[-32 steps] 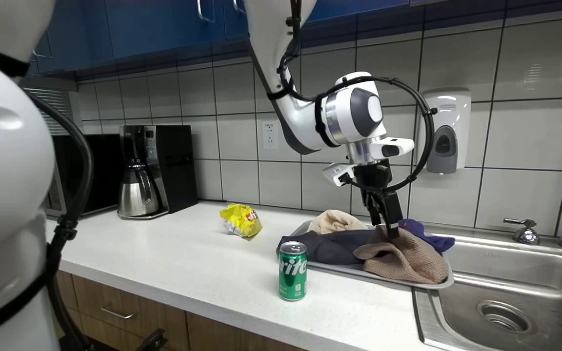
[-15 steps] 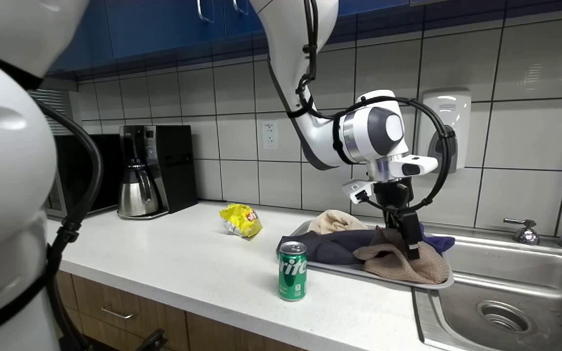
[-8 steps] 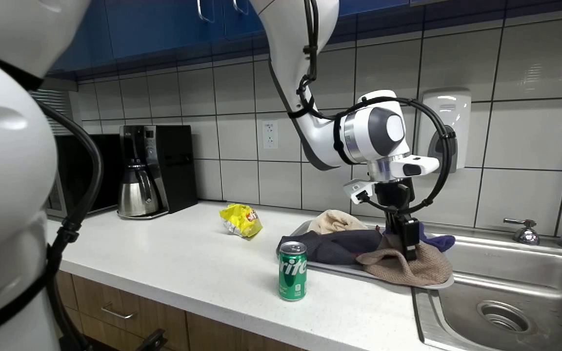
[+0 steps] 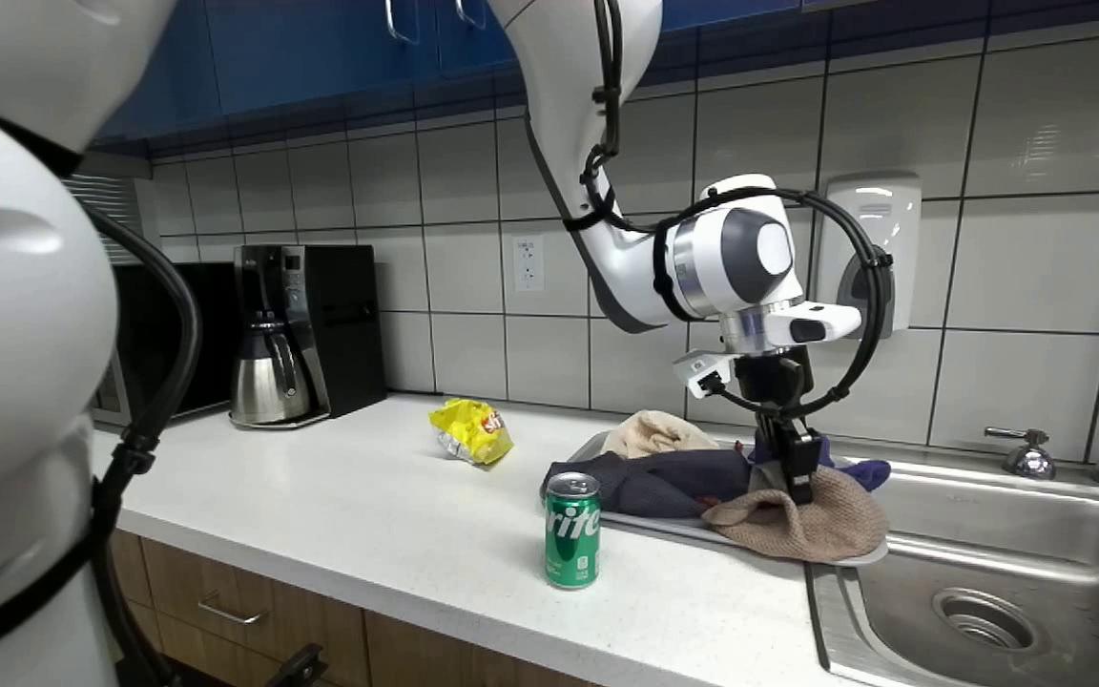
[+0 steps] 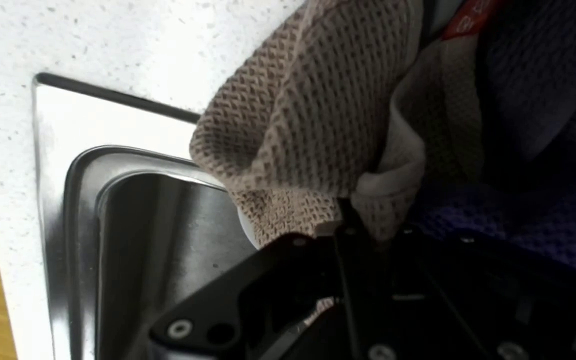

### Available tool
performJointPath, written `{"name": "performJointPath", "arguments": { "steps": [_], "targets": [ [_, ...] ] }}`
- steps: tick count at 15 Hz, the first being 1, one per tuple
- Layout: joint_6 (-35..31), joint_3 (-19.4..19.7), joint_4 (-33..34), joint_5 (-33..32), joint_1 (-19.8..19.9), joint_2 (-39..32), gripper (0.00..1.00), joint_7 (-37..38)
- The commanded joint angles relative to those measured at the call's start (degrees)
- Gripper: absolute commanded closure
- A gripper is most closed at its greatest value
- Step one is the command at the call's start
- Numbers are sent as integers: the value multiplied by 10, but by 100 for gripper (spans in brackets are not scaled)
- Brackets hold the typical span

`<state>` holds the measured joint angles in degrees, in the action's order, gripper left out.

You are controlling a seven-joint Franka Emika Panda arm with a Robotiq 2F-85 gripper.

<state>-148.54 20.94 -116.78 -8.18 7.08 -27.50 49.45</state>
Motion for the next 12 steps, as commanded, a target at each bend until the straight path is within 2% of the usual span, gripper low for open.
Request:
{"name": "performJointPath", "arguments": {
  "steps": [1, 12],
  "targets": [
    [10, 6, 1, 3, -15, 15, 98, 2],
    [-5, 2, -24, -26, -67, 96, 98, 17]
  ]
}}
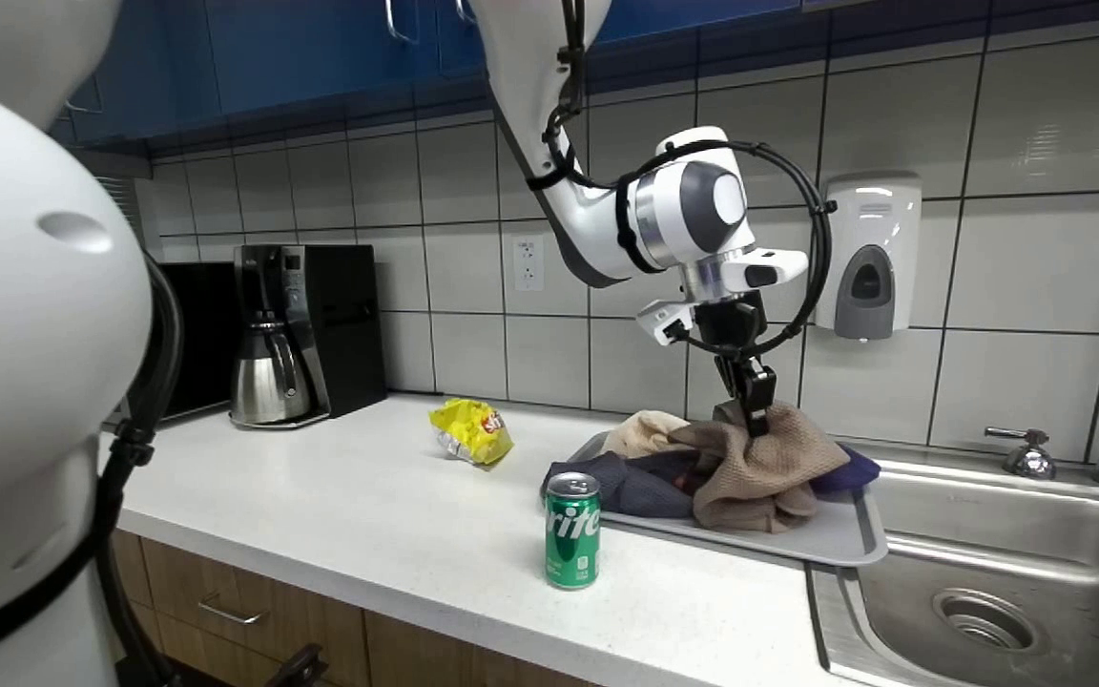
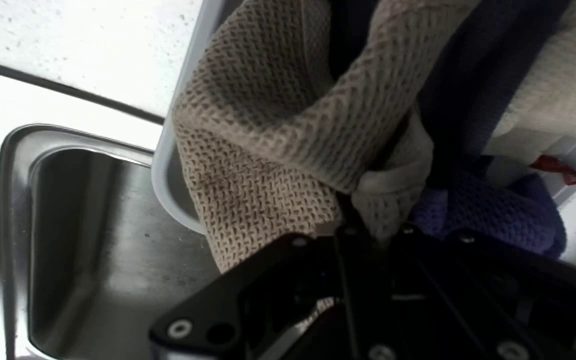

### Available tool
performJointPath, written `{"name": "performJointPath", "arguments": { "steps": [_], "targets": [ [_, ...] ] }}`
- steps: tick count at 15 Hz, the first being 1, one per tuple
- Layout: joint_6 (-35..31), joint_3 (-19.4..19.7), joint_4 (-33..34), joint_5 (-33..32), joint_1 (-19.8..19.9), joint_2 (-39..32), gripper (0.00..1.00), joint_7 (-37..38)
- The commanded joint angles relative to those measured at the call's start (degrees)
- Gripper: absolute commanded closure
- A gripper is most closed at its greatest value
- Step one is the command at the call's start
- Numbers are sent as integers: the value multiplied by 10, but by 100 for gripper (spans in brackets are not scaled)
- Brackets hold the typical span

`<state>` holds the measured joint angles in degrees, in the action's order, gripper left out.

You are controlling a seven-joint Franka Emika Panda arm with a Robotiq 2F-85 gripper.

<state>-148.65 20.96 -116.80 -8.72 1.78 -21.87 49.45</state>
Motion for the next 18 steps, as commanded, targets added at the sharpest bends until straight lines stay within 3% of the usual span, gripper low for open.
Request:
{"name": "performJointPath", "arguments": {
  "steps": [1, 18],
  "targets": [
    [-2, 1, -26, -26, -18, 48, 98, 21],
    [-16, -32, -45, -41, -15, 131, 98, 38]
  ]
}}
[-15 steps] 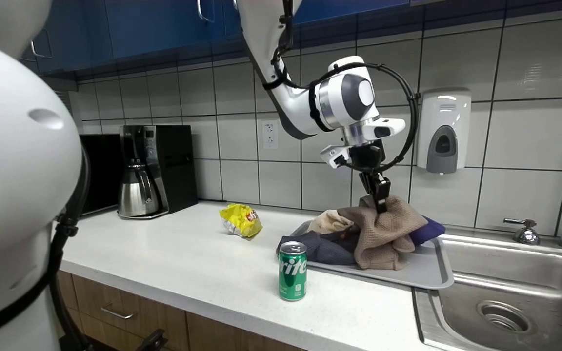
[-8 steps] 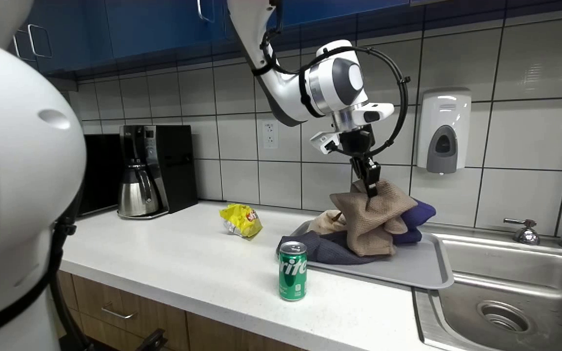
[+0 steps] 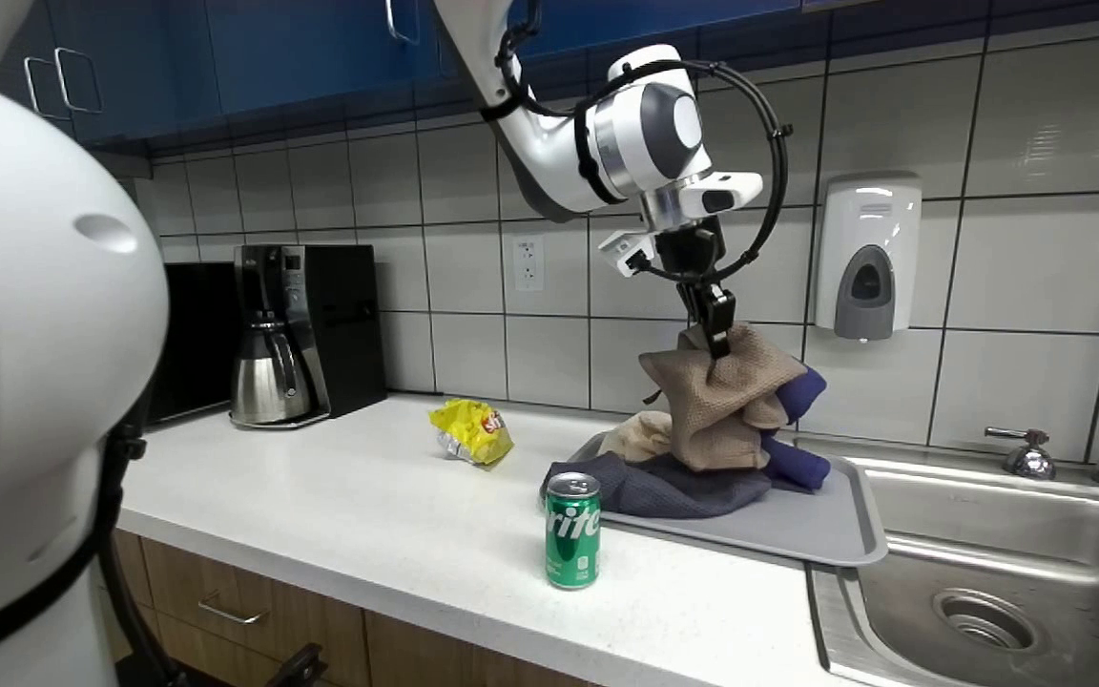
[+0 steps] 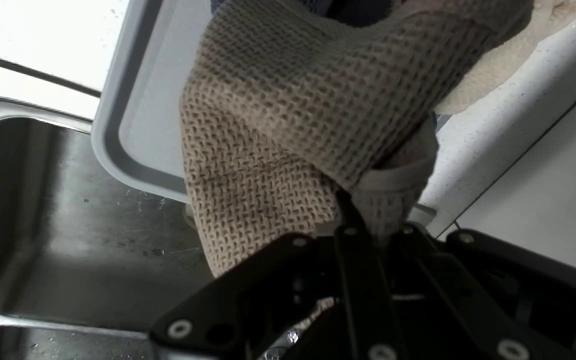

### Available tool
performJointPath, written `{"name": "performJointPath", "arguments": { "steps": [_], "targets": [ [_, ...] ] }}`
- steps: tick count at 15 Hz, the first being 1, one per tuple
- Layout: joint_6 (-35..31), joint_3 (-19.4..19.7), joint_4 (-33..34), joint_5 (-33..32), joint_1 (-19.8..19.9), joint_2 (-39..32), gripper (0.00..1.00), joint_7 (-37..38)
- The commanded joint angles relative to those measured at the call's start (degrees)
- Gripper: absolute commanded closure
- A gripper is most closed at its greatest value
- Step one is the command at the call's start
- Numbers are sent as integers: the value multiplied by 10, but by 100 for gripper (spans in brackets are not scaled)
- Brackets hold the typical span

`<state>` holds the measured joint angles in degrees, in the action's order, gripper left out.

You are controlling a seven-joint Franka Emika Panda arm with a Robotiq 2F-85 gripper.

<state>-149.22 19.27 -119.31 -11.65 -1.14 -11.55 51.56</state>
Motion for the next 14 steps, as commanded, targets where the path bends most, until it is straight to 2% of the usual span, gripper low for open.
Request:
{"name": "performJointPath", "arguments": {
  "steps": [1, 5, 6, 14],
  "targets": [
    [-11, -17, -22, -11, 15, 29, 98, 15],
    [-6, -22, -27, -11, 16, 31, 97, 11],
    [-5, -25, -29, -9, 17, 31, 74, 10],
    [-2, -31, -42, -5, 20, 32, 16, 3]
  ]
}}
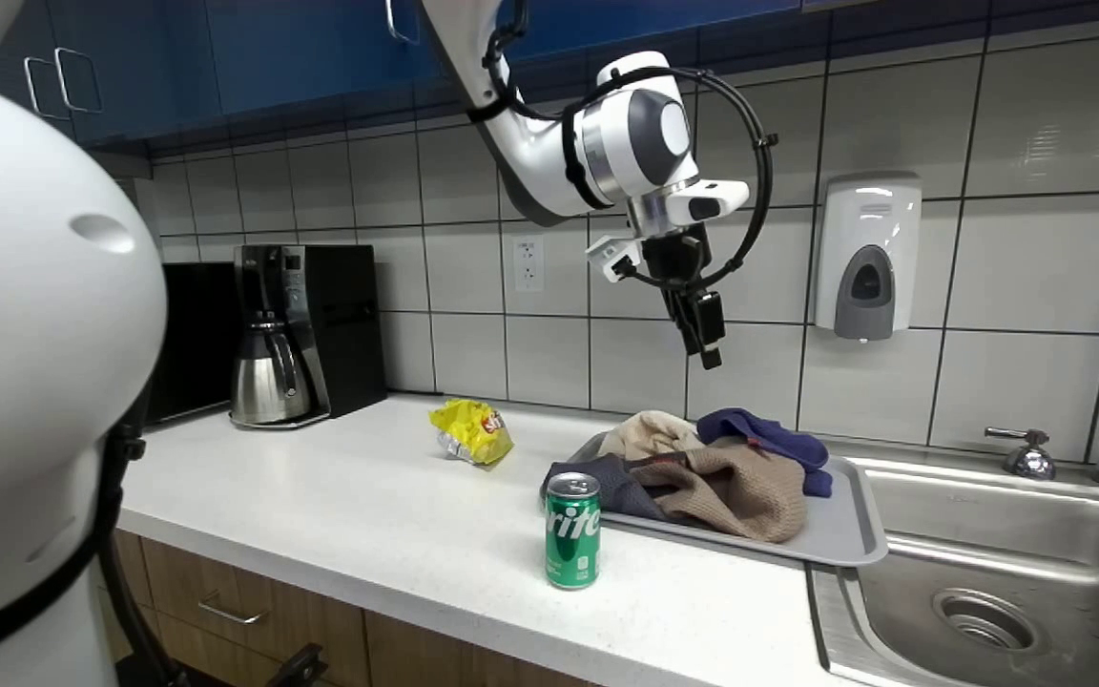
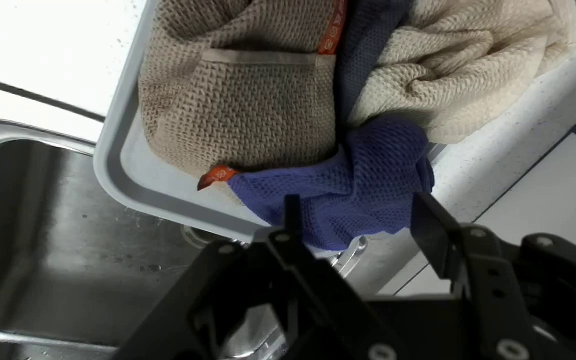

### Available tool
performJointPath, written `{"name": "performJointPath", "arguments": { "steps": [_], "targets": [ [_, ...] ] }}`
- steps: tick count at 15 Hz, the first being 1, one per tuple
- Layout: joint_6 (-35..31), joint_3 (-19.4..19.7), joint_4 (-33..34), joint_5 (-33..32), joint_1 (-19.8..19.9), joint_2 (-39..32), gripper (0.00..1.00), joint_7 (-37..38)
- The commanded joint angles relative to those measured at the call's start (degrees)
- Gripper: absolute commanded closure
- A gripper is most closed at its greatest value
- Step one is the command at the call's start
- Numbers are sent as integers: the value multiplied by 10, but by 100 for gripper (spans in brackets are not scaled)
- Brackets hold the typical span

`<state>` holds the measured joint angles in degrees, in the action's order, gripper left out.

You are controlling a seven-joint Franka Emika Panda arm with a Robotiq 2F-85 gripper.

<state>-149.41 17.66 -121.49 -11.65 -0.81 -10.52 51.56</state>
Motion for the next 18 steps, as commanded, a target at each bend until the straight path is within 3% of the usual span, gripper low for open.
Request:
{"name": "performJointPath", "arguments": {
  "steps": [1, 3, 18],
  "targets": [
    [0, -15, -22, -4, 17, 22, 8, 2],
    [2, -14, -28, -5, 19, 22, 0, 3],
    [12, -10, -71, 7, 50, 7, 0, -10]
  ]
}}
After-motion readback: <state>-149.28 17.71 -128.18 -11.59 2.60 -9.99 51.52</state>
